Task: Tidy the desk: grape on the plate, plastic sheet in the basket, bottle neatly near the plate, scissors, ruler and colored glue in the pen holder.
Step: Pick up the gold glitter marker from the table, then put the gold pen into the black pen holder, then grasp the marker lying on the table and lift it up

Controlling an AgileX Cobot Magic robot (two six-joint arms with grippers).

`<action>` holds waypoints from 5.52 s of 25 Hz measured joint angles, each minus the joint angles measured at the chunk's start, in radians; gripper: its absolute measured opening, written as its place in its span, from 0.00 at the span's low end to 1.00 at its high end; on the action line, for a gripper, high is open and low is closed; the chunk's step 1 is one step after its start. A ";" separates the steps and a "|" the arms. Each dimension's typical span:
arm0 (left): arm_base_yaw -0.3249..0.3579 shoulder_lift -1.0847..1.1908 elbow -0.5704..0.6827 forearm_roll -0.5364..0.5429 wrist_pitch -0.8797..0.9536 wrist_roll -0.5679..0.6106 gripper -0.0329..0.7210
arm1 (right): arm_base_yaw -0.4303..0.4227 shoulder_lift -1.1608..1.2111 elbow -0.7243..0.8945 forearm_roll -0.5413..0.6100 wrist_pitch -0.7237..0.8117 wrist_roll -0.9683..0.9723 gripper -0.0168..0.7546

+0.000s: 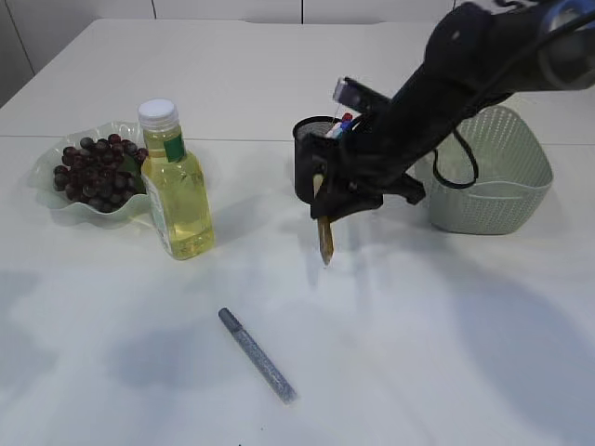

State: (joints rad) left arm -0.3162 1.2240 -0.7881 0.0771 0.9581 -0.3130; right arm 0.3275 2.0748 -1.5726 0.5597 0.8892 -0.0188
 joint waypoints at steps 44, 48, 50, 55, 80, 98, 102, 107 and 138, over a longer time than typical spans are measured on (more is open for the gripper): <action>0.000 0.000 0.000 -0.004 0.048 0.000 0.45 | -0.187 0.186 -0.173 1.220 -0.149 -2.001 0.22; 0.000 0.000 0.000 -0.004 0.048 0.000 0.45 | -0.187 0.214 -0.187 1.220 -0.146 -2.005 0.22; 0.000 0.000 0.000 -0.002 0.048 0.000 0.45 | -0.187 0.221 -0.192 1.220 -0.144 -2.005 0.22; 0.000 0.000 0.000 -0.002 0.048 0.000 0.45 | -0.187 0.236 -0.213 1.220 -0.144 -2.005 0.22; 0.000 0.000 0.000 -0.006 -0.010 0.000 0.45 | -0.187 0.039 -0.216 0.637 -0.190 -1.137 0.45; 0.000 0.000 0.000 -0.006 -0.107 0.000 0.45 | 0.251 -0.135 -0.216 -0.388 0.286 -0.057 0.45; 0.000 0.000 0.000 -0.005 -0.132 0.000 0.45 | 0.336 -0.101 -0.216 -0.421 0.320 0.028 0.45; 0.000 0.000 0.000 -0.005 -0.135 0.000 0.45 | 0.387 -0.019 -0.216 -0.442 0.332 0.082 0.45; 0.000 0.000 0.000 -0.005 -0.135 0.006 0.45 | 0.442 0.213 -0.220 -0.518 0.218 0.126 0.45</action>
State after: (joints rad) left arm -0.3162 1.2240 -0.7881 0.0720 0.8235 -0.3070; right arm 0.7700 2.2875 -1.7921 0.0416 1.1070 0.1076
